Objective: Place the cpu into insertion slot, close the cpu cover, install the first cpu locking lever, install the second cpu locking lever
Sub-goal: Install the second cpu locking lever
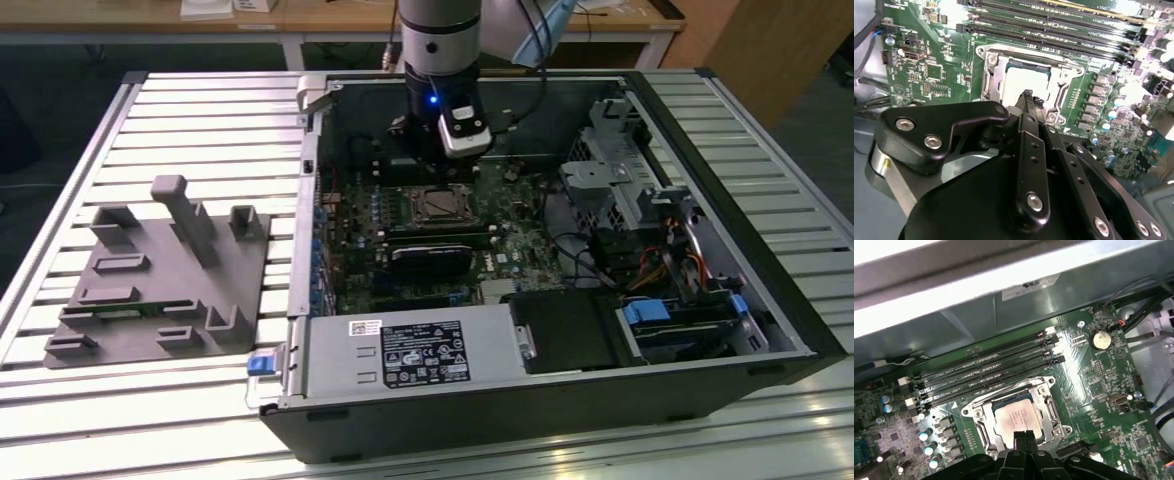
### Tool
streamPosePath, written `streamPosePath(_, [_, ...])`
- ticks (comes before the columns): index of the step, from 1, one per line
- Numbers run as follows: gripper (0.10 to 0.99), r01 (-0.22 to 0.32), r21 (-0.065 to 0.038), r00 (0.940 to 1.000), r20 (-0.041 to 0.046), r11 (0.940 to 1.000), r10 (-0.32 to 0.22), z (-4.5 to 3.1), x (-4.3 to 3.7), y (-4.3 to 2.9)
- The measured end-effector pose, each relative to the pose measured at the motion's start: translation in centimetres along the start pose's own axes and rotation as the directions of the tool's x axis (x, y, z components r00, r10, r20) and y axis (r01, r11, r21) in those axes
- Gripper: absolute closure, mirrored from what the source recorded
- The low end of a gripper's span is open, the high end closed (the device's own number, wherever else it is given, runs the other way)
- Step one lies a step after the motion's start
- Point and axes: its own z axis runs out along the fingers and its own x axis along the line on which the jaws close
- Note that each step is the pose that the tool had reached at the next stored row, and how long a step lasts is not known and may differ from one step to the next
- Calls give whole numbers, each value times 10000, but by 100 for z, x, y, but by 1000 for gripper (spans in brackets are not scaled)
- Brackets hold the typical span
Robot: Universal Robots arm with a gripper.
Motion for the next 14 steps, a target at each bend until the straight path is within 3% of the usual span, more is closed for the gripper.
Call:
streamPosePath(5, [980, 1, 0, 10000, 0, 10000, -1, -1, -9, -21])
streamPosePath(14, [980, 0, 0, 10000, 0, 10000, 0, -1, -86, -220])
